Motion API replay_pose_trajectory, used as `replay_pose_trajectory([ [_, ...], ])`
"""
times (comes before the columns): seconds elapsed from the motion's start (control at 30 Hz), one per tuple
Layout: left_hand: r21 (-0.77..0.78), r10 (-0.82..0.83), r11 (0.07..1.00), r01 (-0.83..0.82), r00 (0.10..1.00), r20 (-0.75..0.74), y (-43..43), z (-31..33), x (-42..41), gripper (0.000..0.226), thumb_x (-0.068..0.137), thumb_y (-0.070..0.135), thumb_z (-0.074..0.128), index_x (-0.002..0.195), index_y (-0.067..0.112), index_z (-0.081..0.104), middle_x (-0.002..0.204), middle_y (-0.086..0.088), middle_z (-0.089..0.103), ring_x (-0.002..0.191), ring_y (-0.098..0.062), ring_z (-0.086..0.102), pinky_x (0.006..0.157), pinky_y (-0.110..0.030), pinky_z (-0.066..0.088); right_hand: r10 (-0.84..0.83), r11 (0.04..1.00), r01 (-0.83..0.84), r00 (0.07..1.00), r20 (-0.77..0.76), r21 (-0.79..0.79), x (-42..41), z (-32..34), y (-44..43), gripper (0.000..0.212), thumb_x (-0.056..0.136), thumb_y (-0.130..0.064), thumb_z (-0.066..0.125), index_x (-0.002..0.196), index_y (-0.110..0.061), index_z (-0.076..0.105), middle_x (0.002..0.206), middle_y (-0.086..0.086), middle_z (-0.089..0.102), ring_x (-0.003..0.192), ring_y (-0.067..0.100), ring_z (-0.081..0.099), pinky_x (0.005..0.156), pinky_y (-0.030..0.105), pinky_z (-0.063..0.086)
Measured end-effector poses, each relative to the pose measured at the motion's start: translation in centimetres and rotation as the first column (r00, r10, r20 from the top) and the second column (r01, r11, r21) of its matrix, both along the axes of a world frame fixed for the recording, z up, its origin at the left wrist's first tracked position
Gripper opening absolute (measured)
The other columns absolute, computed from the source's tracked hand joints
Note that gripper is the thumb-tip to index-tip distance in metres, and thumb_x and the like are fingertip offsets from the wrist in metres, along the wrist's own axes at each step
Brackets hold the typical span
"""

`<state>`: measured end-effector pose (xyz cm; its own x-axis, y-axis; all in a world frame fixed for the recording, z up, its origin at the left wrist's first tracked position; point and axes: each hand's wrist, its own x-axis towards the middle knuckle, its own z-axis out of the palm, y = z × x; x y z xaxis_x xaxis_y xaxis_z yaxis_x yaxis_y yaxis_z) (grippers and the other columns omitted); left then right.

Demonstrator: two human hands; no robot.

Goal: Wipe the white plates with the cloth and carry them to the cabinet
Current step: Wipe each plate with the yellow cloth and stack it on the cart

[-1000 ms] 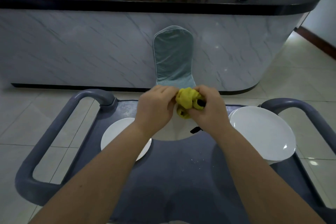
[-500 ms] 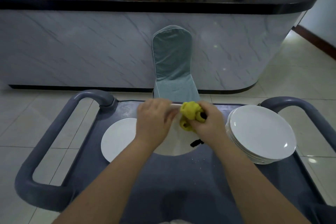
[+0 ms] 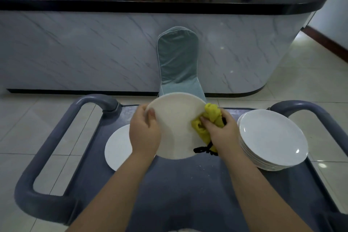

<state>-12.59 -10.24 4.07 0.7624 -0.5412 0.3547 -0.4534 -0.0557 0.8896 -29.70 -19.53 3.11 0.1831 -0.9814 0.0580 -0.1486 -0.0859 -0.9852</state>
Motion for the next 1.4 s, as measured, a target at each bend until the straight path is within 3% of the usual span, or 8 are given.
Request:
replay_pose_trajectory([
  [0.1, 0.197, -0.237, 0.969, 0.148, 0.777, 0.583, -0.8, 0.0, -0.3, 0.012, 0.086, 0.021, 0.058, 0.094, 0.018, 0.066, 0.088, 0.0, 0.065, 0.084, -0.029, 0.055, 0.072, -0.038, 0.042, 0.151, 0.937, -0.201, 0.97, -0.19, -0.284, 0.4, 0.8, 0.0, 0.017, 0.074, -0.014, 0.076, 0.079, -0.022, 0.061, 0.071, -0.006, 0.062, 0.073, 0.022, 0.06, 0.069, 0.047, 0.052],
  [0.27, 0.141, -0.284, 0.954, 0.264, 0.655, 0.7, -2.9, 4.7, -0.5, 0.021, 0.077, 0.016, 0.049, 0.082, 0.011, 0.069, 0.076, -0.002, 0.066, 0.075, -0.021, 0.053, 0.059, -0.029, 0.036, 0.125, 0.727, -0.31, 0.937, -0.327, -0.612, 1.6, 5.4, -1.2, 0.019, 0.065, -0.02, 0.068, 0.081, -0.012, 0.063, 0.07, -0.004, 0.058, 0.068, 0.015, 0.049, 0.064, 0.032, 0.042],
  [0.53, -0.159, 0.029, 0.986, -0.059, 0.982, -0.188, -1.0, 2.4, 0.7, 0.006, 0.091, 0.027, 0.061, 0.087, 0.031, 0.058, 0.081, 0.019, 0.063, 0.079, -0.007, 0.058, 0.072, -0.037, 0.049, 0.007, 1.0, -0.003, 0.992, 0.129, -0.026, 0.1, 1.2, -0.3, 0.017, 0.078, -0.016, 0.08, 0.086, -0.018, 0.065, 0.082, 0.002, 0.07, 0.075, 0.011, 0.064, 0.066, 0.023, 0.051],
  [0.7, 0.12, -0.204, 0.979, 0.166, 0.74, 0.64, -1.5, 1.8, -0.4, 0.018, 0.082, 0.023, 0.07, 0.099, 0.015, 0.066, 0.093, -0.001, 0.066, 0.088, -0.025, 0.054, 0.075, -0.036, 0.041, 0.158, 0.935, -0.188, 0.98, -0.119, -0.301, 0.3, 2.1, 0.1, 0.01, 0.078, -0.01, 0.073, 0.082, -0.013, 0.064, 0.072, -0.001, 0.061, 0.069, 0.021, 0.058, 0.066, 0.033, 0.05],
  [0.8, 0.21, -0.342, 0.936, 0.281, 0.6, 0.723, -2.6, 4.5, -1.3, 0.011, 0.074, 0.005, 0.054, 0.078, 0.009, 0.063, 0.073, -0.004, 0.061, 0.07, -0.029, 0.056, 0.055, -0.029, 0.035, 0.083, 0.686, -0.327, 0.922, -0.377, -0.65, 1.0, 4.9, -0.6, 0.02, 0.069, -0.02, 0.069, 0.081, -0.004, 0.066, 0.075, 0.002, 0.062, 0.071, 0.021, 0.053, 0.069, 0.032, 0.042],
  [0.97, 0.047, -0.19, 0.978, 0.202, 0.779, 0.598, -3.0, 6.9, 0.5, 0.008, 0.082, 0.023, 0.058, 0.08, 0.024, 0.066, 0.074, 0.007, 0.064, 0.072, -0.014, 0.057, 0.058, -0.029, 0.042, 0.099, 0.818, -0.133, 0.991, -0.091, -0.56, 0.5, 5.9, -1.0, 0.024, 0.072, -0.022, 0.076, 0.09, -0.032, 0.064, 0.082, -0.011, 0.063, 0.079, 0.016, 0.058, 0.072, 0.027, 0.048],
  [1.17, -0.088, 0.006, 0.996, -0.026, 0.974, -0.226, -0.7, 1.0, 1.3, 0.008, 0.087, 0.029, 0.062, 0.082, 0.035, 0.061, 0.078, 0.021, 0.065, 0.075, -0.005, 0.06, 0.068, -0.032, 0.047, 0.02, 0.997, -0.026, 0.997, 0.078, 0.075, -0.1, -0.3, -0.2, 0.02, 0.072, -0.022, 0.083, 0.086, -0.026, 0.069, 0.084, -0.004, 0.073, 0.083, 0.016, 0.069, 0.08, 0.042, 0.058],
  [1.4, 0.238, -0.371, 0.928, 0.287, 0.65, 0.663, -2.4, 2.2, -1.0, 0.024, 0.082, 0.02, 0.044, 0.082, 0.01, 0.066, 0.077, -0.005, 0.065, 0.072, -0.031, 0.058, 0.057, -0.032, 0.039, 0.148, 0.783, -0.311, 0.934, -0.324, -0.539, 0.8, 2.9, -0.2, 0.012, 0.067, -0.021, 0.066, 0.073, -0.013, 0.06, 0.064, -0.012, 0.049, 0.063, 0.016, 0.045, 0.06, 0.033, 0.039],
])
